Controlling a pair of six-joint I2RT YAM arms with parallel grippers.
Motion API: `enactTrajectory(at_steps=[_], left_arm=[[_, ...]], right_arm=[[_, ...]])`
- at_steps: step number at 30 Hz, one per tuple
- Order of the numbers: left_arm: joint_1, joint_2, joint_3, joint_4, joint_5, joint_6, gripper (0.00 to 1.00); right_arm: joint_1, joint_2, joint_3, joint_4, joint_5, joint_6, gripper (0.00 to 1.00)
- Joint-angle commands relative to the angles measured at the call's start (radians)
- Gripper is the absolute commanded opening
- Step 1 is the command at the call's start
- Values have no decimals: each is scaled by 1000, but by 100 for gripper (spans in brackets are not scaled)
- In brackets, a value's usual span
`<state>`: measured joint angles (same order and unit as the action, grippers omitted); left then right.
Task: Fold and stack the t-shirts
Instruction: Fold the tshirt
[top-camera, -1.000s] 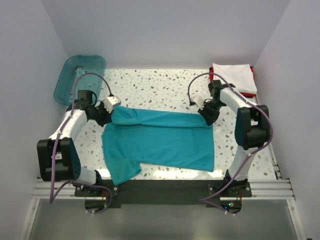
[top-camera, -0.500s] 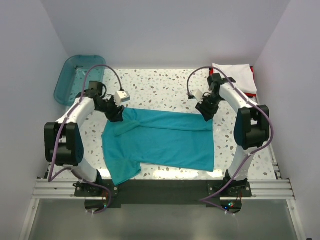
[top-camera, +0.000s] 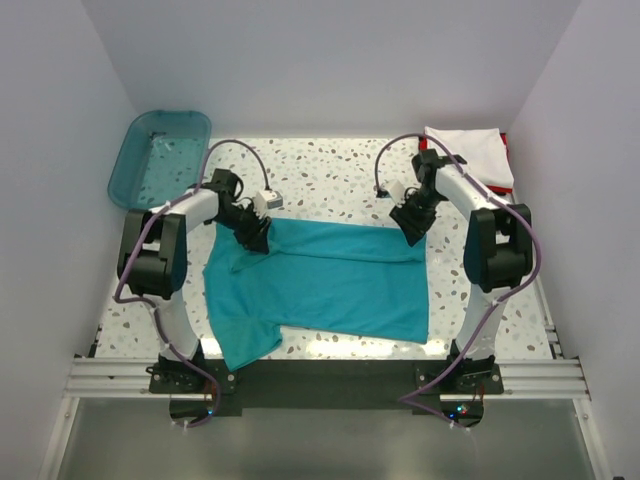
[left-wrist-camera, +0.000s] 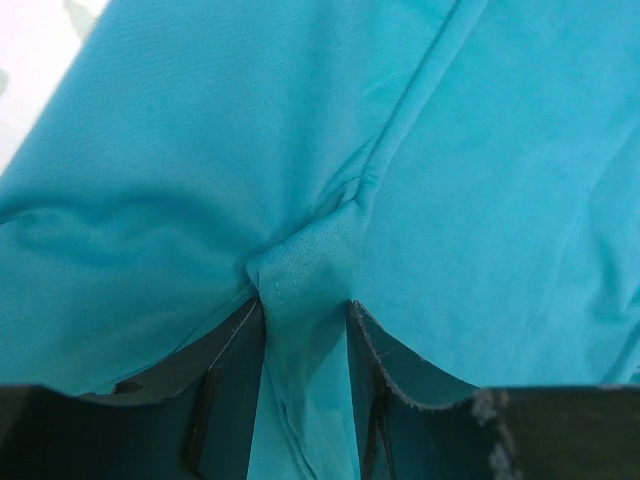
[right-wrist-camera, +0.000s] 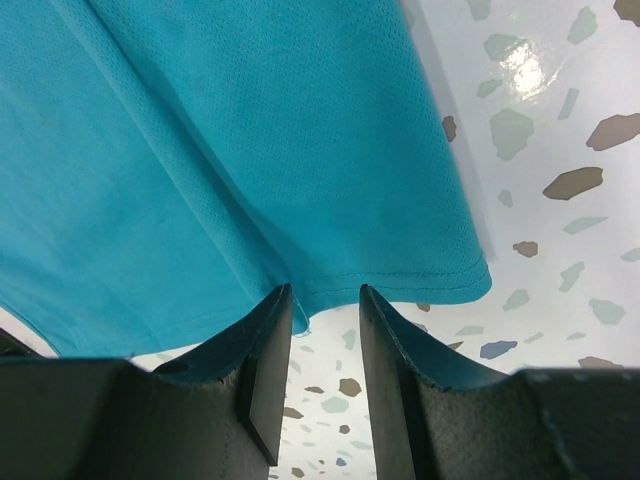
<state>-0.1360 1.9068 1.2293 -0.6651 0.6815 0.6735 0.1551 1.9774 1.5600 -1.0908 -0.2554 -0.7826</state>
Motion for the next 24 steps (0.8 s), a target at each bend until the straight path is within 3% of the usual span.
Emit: enactTrajectory(at_steps=[1, 7, 11, 15, 18, 21, 24], left_arm=[[-17, -34, 22, -51, 101, 52, 42], [-69, -123, -60, -157, 95, 193, 25], [-148, -195, -111, -243, 58, 297, 24], [-168, -273, -116, -266, 0, 365, 32], [-93, -298, -53, -167, -16, 273, 38], [7, -233, 42, -29, -57, 54, 44], [56, -149, 107, 112, -201, -90, 44]], right_arm=[[-9, -15, 29, -17, 5, 14, 37], [-17, -12, 29, -18, 13, 6, 36], [-19, -9, 31, -21, 13, 2, 36], [-17, -2, 48, -27, 8, 8, 36], [-17, 12, 81, -15, 4, 61, 36], [-17, 35, 113, 23, 10, 123, 36], [-15, 67, 140, 49, 16, 169, 36]])
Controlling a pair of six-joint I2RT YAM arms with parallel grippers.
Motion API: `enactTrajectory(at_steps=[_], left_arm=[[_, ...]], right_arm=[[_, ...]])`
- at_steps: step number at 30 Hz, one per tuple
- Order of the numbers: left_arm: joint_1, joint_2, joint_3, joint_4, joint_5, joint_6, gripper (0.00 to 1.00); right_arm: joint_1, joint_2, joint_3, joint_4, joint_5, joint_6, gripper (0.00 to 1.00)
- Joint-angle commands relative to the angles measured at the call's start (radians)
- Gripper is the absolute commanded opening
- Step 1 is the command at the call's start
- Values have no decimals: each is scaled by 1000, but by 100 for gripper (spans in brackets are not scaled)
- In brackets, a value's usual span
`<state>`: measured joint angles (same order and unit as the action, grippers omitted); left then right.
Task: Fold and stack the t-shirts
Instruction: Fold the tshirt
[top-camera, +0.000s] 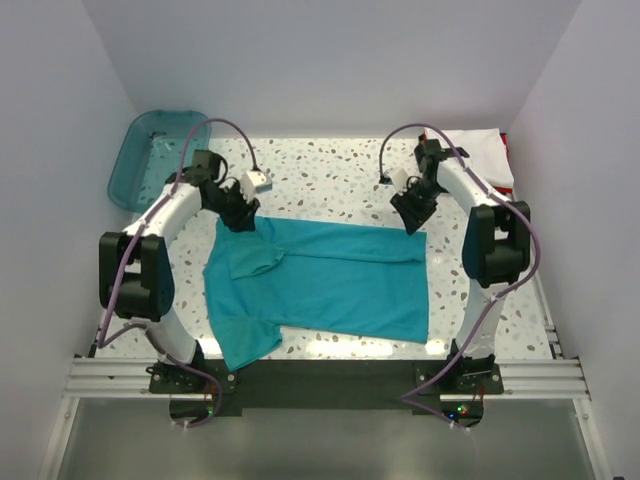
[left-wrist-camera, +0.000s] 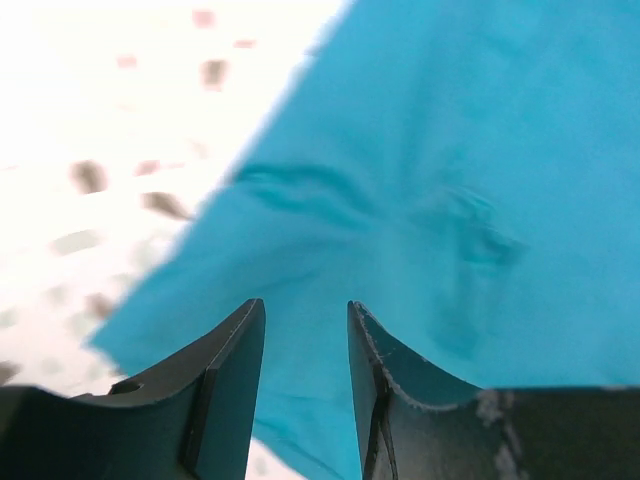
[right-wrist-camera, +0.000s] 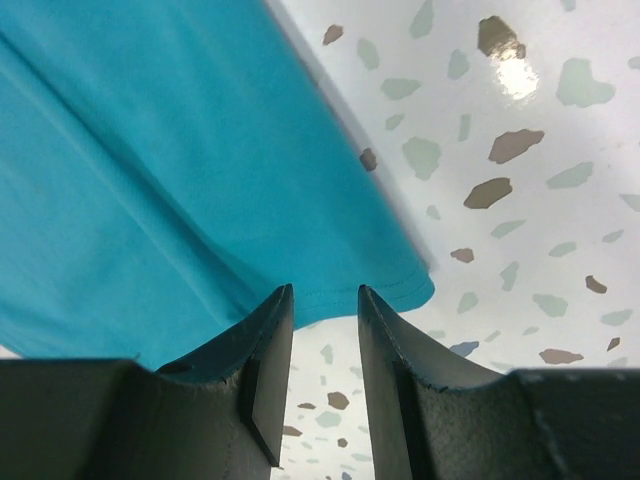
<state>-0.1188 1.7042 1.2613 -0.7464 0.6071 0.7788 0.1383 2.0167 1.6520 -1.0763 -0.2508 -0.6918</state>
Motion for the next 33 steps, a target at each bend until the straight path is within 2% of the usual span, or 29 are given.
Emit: enactTrajectory(at_steps=[1, 5, 8, 15, 19, 25, 30, 33], left_arm=[[54, 92, 88, 209, -148, -217, 44], [76, 187, 150, 219, -219, -294, 43], [84, 216, 144, 211, -251, -329, 42], [90, 239, 98, 193, -316, -337, 42], [94, 233, 87, 186, -322, -339, 42], [94, 230, 112, 159, -316, -331, 42], [96, 227, 135, 166, -291, -340, 43], [94, 247, 177, 148, -287, -349, 43]], right_arm=[[3, 37, 57, 38, 16, 89, 36], [24, 63, 77, 38, 33, 109, 35], [40, 54, 48, 10, 51, 65, 35], [40, -18, -90, -53, 68, -47, 35], [32, -53, -165, -33, 131, -78, 36], [1, -87, -77, -109, 73, -71, 42], [-2, -87, -78, -9, 120, 41, 42], [-26, -50, -40, 13, 157, 139, 47]])
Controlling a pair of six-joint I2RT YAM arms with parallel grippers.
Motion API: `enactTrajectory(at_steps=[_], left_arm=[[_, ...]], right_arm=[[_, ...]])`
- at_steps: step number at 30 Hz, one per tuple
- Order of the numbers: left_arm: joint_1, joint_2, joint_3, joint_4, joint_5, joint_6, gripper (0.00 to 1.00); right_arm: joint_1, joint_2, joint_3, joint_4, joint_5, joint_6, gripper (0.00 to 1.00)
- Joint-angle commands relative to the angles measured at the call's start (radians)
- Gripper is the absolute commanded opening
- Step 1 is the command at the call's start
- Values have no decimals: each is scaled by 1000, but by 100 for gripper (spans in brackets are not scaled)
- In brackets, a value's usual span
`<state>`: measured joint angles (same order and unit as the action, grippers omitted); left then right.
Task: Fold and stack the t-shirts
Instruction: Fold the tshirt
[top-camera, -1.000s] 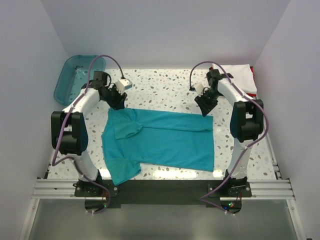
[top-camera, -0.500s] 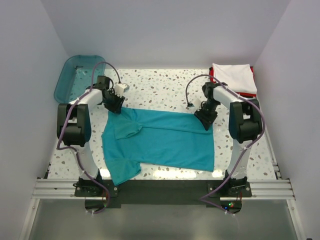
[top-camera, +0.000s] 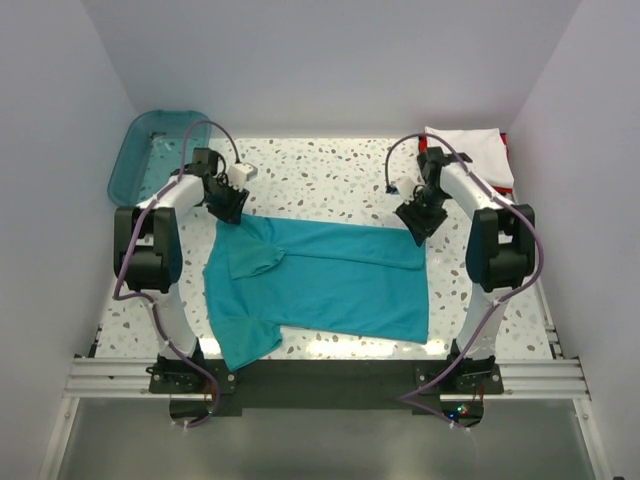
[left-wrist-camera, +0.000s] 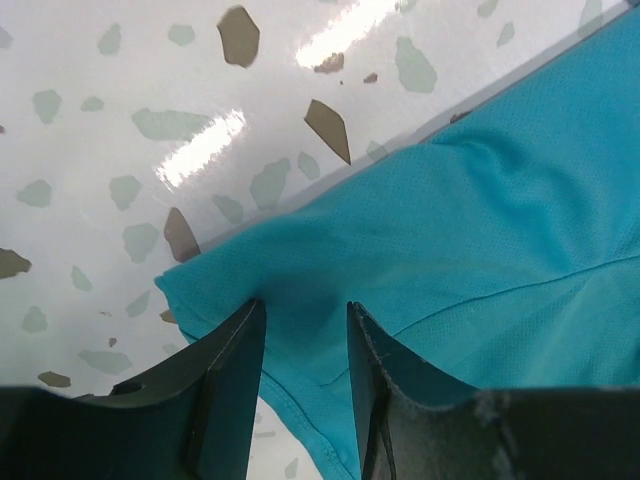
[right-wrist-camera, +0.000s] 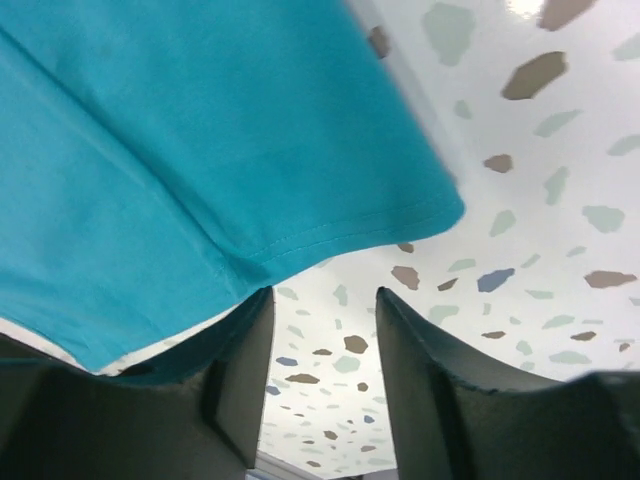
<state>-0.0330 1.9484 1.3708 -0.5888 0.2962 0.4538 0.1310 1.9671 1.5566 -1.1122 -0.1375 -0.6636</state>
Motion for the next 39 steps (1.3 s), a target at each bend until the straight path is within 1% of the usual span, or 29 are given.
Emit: enactTrajectory(at_steps=[1, 3, 6, 8, 10, 11, 13, 14, 15, 17, 18, 20, 23, 26, 31, 33, 39], left_arm=[[10, 4, 76, -12, 24, -26, 43], [12, 4, 88, -6, 23, -26, 44], [13, 3, 94, 3, 21, -33, 45], [16, 6, 93, 7, 24, -52, 45], [24, 4, 85, 10, 53, -70, 45], [25, 0, 80, 12, 70, -87, 45], [28, -20, 57, 26, 110, -101, 45], [30, -31, 50, 29, 132, -106, 45], [28, -61, 39, 41, 194, -109, 45], [27, -98, -7, 76, 262, -122, 47], [21, -127, -25, 84, 324, -124, 47], [-10, -163, -71, 89, 357, -87, 47], [-62, -221, -151, 113, 354, -40, 47], [-103, -249, -206, 122, 345, -33, 47], [-153, -289, -272, 144, 339, -37, 47], [-176, -293, -283, 147, 333, -30, 47], [-208, -292, -303, 159, 325, -38, 47]], right_arm=[[-37, 12, 89, 37, 33, 130, 50], [-53, 33, 111, 17, 26, 183, 53], [-77, 35, 109, 12, 6, 261, 52], [-100, 26, 80, 18, -23, 330, 50], [-128, 3, 36, 31, -71, 373, 49], [-128, -5, 16, 38, -88, 422, 49], [-183, -34, -45, 63, -161, 462, 48], [-192, -45, -65, 86, -181, 502, 48], [-200, -59, -85, 97, -223, 519, 47], [-215, -69, -142, 127, -257, 565, 46], [-218, -71, -157, 135, -289, 576, 45], [-218, -68, -191, 158, -309, 605, 44], [-218, -45, -208, 186, -329, 630, 42], [-218, -28, -211, 193, -340, 647, 39], [-220, -17, -231, 218, -355, 656, 38], [-218, -5, -228, 221, -355, 682, 38], [-218, 33, -210, 218, -337, 685, 38]])
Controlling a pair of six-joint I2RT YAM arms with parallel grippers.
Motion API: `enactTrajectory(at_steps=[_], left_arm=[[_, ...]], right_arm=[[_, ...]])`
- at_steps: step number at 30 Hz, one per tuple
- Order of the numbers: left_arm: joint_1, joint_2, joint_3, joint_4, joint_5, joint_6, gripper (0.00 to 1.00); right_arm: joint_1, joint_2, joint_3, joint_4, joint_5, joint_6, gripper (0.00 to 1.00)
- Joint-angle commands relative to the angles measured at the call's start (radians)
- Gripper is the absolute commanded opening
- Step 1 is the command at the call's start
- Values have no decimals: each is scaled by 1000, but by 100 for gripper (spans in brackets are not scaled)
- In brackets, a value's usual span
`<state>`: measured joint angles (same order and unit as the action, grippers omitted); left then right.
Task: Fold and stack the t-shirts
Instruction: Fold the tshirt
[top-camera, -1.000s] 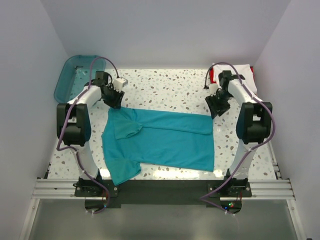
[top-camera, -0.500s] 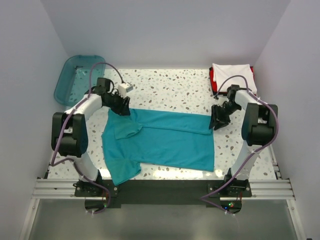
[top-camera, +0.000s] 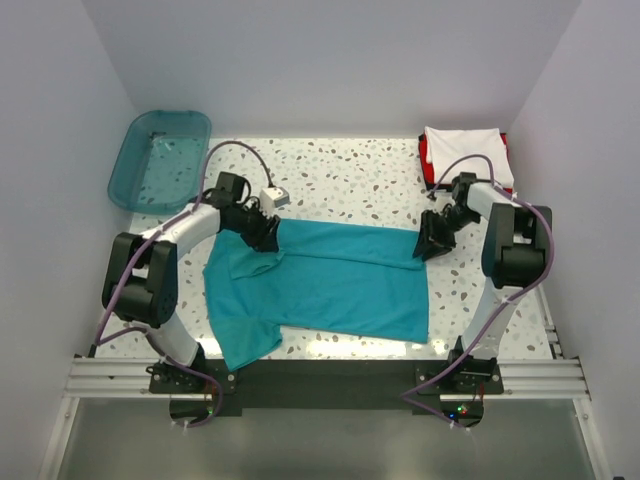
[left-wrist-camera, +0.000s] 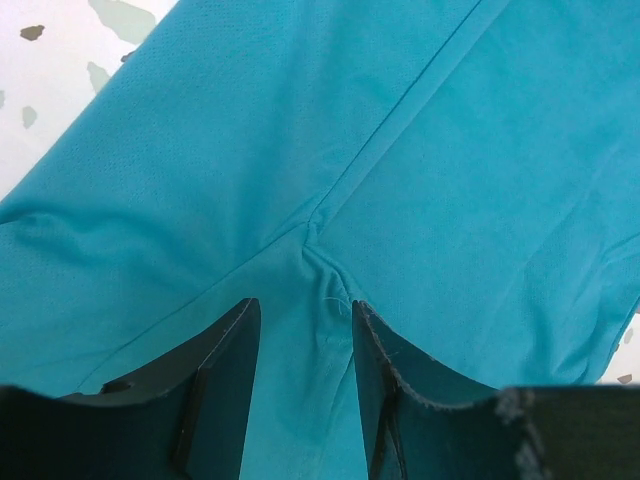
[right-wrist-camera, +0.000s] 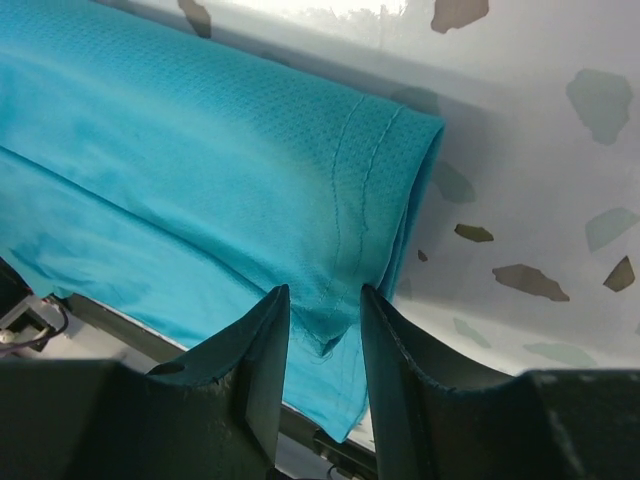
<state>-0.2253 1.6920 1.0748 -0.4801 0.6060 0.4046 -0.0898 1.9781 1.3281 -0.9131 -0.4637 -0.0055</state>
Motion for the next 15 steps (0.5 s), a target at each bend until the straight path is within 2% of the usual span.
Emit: enactTrajectory(at_steps=[1, 15], left_arm=[[-20, -34, -7, 52, 15, 10, 47], [-109, -2, -55, 89, -11, 5, 46]], right_arm=[[2, 25, 22, 14, -3, 29, 38], [1, -50, -3, -41, -10, 12, 36]])
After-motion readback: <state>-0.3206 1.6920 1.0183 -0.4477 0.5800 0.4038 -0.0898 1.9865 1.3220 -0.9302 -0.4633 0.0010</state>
